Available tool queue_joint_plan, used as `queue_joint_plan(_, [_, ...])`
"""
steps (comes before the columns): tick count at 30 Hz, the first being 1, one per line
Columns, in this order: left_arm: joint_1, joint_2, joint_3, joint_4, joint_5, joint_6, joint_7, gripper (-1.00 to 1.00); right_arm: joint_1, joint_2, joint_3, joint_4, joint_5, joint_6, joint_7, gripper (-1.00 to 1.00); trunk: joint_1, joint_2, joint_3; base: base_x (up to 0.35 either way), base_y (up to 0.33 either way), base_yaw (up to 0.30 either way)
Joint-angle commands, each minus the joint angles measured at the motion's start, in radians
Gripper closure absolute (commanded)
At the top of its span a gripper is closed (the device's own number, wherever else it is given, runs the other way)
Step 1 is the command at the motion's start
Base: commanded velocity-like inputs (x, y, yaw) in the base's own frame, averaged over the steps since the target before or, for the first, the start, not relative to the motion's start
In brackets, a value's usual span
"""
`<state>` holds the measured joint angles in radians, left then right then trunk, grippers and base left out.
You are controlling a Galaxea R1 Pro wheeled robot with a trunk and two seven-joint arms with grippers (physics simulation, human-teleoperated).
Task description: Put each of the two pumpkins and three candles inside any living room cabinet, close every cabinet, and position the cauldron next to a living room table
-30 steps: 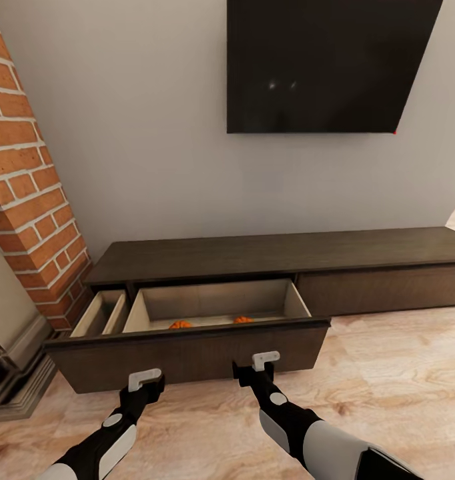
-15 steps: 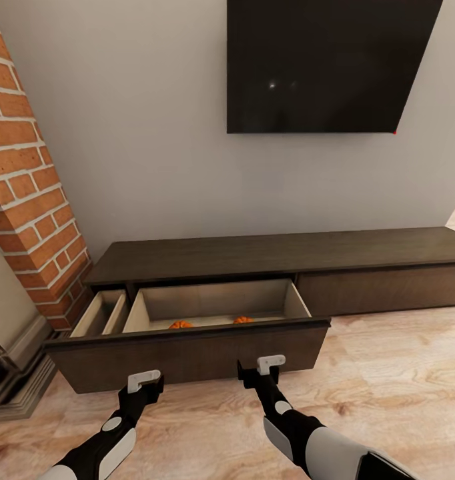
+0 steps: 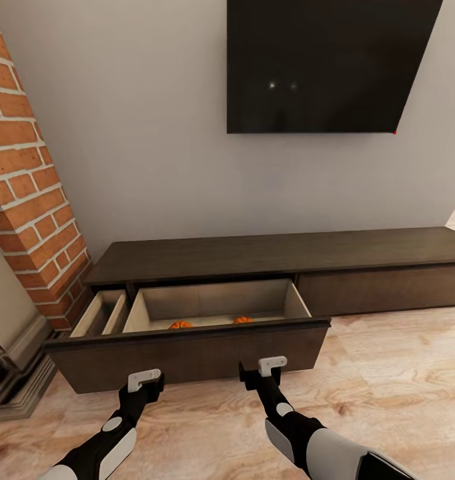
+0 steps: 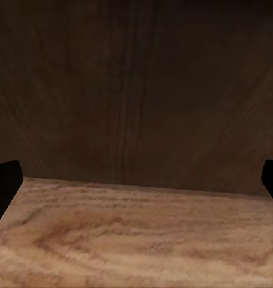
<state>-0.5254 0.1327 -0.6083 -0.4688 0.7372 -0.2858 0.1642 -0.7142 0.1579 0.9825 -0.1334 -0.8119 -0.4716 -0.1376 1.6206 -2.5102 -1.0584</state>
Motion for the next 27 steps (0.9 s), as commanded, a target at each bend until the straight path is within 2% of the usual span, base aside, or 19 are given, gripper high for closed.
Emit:
queue_joint_plan(1, [-0.001, 0.001, -0.008, -0.002, 0.005, -0.004, 0.008, -1.00, -0.001, 0.000, 0.008, 0.000, -0.003, -0.001, -0.007, -1.00, 0.000, 0.000, -0.001, 0.000, 0.000, 0.000])
queue_joint_plan(17, [-0.001, 0.001, -0.007, -0.007, 0.004, -0.004, 0.011, -1.00, -0.001, 0.000, 0.009, 0.000, -0.003, 0.001, -0.007, -1.00, 0.000, 0.000, -0.001, 0.000, 0.000, 0.000])
queue_joint_plan(22, [-0.001, 0.002, -0.009, -0.011, 0.004, -0.004, 0.039, -1.00, -0.001, 0.000, 0.009, 0.000, -0.003, 0.002, -0.007, -1.00, 0.002, -0.002, -0.020, 0.000, 0.000, 0.000])
queue_joint_plan(27, [-0.001, 0.005, -0.011, -0.025, 0.002, -0.004, 0.046, -1.00, -0.001, 0.000, 0.010, 0.000, -0.002, 0.002, -0.006, -1.00, 0.002, -0.002, -0.020, 0.000, 0.000, 0.000])
